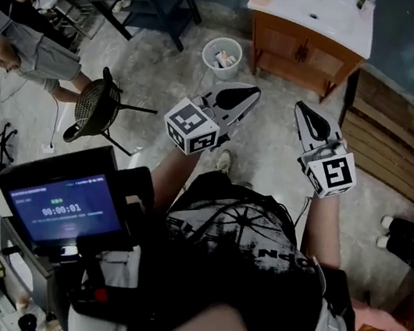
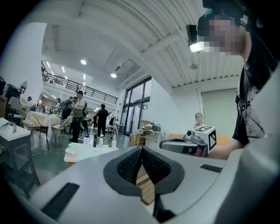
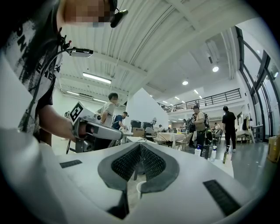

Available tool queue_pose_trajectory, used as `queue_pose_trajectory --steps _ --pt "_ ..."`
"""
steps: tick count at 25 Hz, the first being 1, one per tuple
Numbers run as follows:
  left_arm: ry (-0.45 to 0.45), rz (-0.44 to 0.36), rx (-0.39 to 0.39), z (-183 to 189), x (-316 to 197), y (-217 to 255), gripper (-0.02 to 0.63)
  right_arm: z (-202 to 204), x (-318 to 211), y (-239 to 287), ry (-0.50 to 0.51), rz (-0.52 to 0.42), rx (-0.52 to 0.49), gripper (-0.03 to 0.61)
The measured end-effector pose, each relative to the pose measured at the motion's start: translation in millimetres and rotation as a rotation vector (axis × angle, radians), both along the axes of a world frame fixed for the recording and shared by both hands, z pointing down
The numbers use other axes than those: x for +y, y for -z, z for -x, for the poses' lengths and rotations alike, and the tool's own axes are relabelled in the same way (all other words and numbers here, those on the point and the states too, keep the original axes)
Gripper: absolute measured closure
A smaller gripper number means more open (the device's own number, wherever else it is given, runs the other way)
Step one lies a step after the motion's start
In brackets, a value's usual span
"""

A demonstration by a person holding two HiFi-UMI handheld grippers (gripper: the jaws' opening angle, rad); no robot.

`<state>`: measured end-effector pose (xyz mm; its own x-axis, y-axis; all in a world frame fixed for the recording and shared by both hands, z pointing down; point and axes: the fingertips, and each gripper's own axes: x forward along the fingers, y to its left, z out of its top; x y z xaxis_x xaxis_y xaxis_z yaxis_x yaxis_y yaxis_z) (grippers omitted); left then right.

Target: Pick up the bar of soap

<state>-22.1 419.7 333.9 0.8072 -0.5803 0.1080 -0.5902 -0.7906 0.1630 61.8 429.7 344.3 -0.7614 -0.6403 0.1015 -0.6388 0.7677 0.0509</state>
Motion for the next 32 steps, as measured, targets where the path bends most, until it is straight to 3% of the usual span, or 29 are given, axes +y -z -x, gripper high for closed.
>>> queue_pose_trajectory --steps 25,32 --pt "-0.069 -0.002 -0.005 -30.3 1.1 5.6 0.601 -23.0 6.0 4.3 -0.051 0.000 0.011 0.563" --pt "-0.094 -0.002 -0.016 -7.1 -76.3 -8.5 0.601 0.4 -70.9 -7.2 -0.074 -0.004 0.006 0.563"
